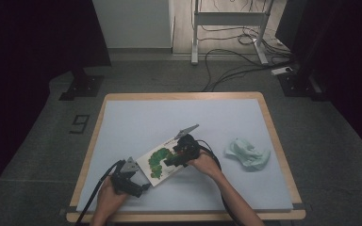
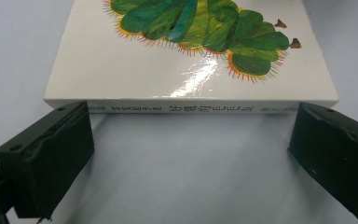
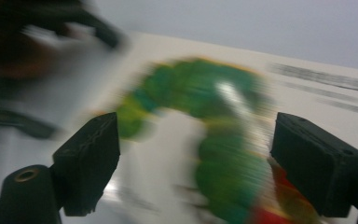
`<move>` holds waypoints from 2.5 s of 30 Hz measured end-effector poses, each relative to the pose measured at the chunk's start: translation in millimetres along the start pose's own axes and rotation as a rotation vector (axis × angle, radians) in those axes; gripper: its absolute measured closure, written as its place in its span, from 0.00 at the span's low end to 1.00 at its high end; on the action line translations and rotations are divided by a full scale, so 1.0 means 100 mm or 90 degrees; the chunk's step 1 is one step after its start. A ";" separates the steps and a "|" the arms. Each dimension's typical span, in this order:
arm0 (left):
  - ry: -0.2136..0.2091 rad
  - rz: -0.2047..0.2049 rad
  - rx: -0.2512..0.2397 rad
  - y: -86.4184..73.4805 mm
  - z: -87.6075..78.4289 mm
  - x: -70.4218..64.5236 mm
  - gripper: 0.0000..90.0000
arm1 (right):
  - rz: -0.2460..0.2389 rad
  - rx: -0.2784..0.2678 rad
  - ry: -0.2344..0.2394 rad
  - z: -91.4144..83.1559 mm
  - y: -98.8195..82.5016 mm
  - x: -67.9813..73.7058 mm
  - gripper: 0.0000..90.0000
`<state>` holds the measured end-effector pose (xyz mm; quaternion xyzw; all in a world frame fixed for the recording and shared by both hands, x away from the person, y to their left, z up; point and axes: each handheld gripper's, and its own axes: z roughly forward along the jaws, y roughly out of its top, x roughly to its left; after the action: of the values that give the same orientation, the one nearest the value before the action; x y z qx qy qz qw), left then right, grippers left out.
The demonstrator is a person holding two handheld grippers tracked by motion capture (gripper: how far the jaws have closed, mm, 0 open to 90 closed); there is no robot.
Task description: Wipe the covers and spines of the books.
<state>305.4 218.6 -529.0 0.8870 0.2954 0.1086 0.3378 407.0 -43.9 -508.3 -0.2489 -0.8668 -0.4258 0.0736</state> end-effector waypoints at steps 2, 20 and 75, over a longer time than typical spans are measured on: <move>0.001 0.000 0.000 0.00 0.00 0.00 0.00 | -0.032 0.000 -0.067 0.02 0.07 0.14 0.18; 0.001 0.001 0.001 0.00 0.00 0.00 0.00 | -0.024 0.046 -0.201 0.04 -0.05 -0.14 0.02; 0.000 0.002 0.002 0.00 0.00 0.00 0.00 | 0.032 0.016 -0.123 -0.16 -0.02 -0.04 0.13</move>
<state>305.5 219.1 -528.8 0.8880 0.2943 0.1088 0.3362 408.0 -58.8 -501.0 -0.3099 -0.8684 -0.3870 0.0034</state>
